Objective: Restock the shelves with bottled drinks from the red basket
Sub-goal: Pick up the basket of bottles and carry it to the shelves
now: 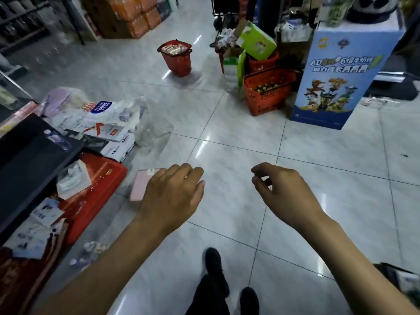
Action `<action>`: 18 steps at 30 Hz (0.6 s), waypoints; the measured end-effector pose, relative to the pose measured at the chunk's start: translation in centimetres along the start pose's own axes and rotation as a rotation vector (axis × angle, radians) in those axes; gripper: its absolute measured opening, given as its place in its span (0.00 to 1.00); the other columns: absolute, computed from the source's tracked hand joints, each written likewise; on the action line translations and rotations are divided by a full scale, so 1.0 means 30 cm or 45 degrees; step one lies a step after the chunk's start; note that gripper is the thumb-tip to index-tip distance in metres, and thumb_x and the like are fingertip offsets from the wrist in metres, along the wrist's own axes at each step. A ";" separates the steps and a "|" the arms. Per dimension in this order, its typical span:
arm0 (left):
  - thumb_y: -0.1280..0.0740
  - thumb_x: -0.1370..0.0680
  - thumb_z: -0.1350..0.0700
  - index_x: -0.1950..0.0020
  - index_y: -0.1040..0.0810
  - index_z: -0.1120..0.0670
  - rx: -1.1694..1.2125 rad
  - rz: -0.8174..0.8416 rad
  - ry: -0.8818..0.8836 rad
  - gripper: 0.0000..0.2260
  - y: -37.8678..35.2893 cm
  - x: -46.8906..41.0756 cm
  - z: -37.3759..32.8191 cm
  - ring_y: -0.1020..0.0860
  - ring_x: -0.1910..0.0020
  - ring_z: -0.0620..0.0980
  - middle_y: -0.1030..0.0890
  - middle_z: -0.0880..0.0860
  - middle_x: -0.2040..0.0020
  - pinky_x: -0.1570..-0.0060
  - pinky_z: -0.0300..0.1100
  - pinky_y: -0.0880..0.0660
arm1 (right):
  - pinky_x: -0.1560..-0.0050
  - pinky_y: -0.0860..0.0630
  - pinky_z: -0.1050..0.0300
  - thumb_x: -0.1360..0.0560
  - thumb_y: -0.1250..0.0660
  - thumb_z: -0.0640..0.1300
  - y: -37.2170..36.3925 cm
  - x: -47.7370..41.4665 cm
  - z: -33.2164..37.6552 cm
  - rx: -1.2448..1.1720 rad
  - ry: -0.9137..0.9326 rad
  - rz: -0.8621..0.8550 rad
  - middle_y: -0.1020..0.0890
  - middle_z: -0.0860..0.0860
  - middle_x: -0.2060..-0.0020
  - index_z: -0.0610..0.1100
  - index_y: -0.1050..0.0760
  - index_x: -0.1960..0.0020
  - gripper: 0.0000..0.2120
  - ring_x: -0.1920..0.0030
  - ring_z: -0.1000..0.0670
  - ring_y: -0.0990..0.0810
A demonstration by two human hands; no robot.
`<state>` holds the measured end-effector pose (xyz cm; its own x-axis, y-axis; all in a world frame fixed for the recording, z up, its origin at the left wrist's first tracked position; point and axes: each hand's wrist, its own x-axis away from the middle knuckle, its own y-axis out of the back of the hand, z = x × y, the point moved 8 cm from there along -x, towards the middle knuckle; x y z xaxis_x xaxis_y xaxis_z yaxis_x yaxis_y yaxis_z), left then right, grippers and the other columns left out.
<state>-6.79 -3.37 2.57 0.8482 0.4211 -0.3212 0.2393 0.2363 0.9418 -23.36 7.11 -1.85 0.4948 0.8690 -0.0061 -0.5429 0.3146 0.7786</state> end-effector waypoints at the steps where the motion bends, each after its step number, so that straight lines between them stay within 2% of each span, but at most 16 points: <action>1: 0.41 0.21 0.52 0.56 0.21 0.54 0.028 -0.024 0.004 0.12 -0.005 -0.011 0.014 0.22 0.64 0.56 0.21 0.53 0.62 0.65 0.50 0.26 | 0.53 0.22 0.53 0.20 0.39 0.50 -0.008 -0.020 0.001 -0.026 0.000 -0.011 0.19 0.61 0.56 0.53 0.23 0.43 0.08 0.56 0.55 0.20; 4: 0.41 0.20 0.52 0.63 0.24 0.55 0.040 -0.029 0.061 0.14 -0.030 -0.045 0.084 0.23 0.69 0.55 0.23 0.52 0.68 0.68 0.48 0.26 | 0.62 0.25 0.55 0.21 0.39 0.49 -0.026 -0.085 0.025 0.002 -0.002 -0.009 0.22 0.58 0.67 0.52 0.24 0.54 0.07 0.65 0.54 0.23; 6: 0.40 0.20 0.52 0.64 0.25 0.55 0.079 -0.047 0.083 0.14 -0.051 -0.076 0.148 0.24 0.69 0.55 0.24 0.52 0.69 0.68 0.48 0.26 | 0.65 0.25 0.54 0.21 0.39 0.49 -0.052 -0.156 0.044 0.014 0.014 0.018 0.22 0.55 0.69 0.51 0.25 0.57 0.08 0.67 0.52 0.23; 9: 0.38 0.21 0.53 0.66 0.26 0.55 0.095 -0.114 0.138 0.13 -0.089 -0.138 0.255 0.25 0.71 0.55 0.26 0.52 0.71 0.70 0.46 0.28 | 0.63 0.21 0.49 0.21 0.39 0.46 -0.096 -0.302 0.081 0.060 0.068 0.053 0.19 0.53 0.65 0.51 0.24 0.55 0.07 0.64 0.49 0.20; 13: 0.38 0.22 0.54 0.67 0.28 0.55 0.089 -0.137 0.230 0.14 -0.138 -0.226 0.434 0.28 0.73 0.55 0.27 0.52 0.72 0.71 0.43 0.33 | 0.61 0.21 0.49 0.21 0.38 0.44 -0.168 -0.533 0.208 0.134 0.180 0.105 0.18 0.54 0.65 0.51 0.25 0.55 0.06 0.63 0.50 0.20; 18: 0.40 0.21 0.53 0.66 0.28 0.55 0.119 -0.181 0.387 0.14 -0.170 -0.319 0.723 0.27 0.71 0.56 0.27 0.52 0.71 0.70 0.46 0.30 | 0.59 0.21 0.50 0.21 0.36 0.41 -0.202 -0.795 0.380 0.161 0.318 0.139 0.18 0.57 0.61 0.51 0.22 0.51 0.07 0.60 0.53 0.19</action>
<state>-5.87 -27.58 3.00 0.6272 0.6345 -0.4517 0.3994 0.2359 0.8859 -24.15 -19.88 0.72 0.2472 0.9671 -0.0601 -0.4869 0.1775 0.8552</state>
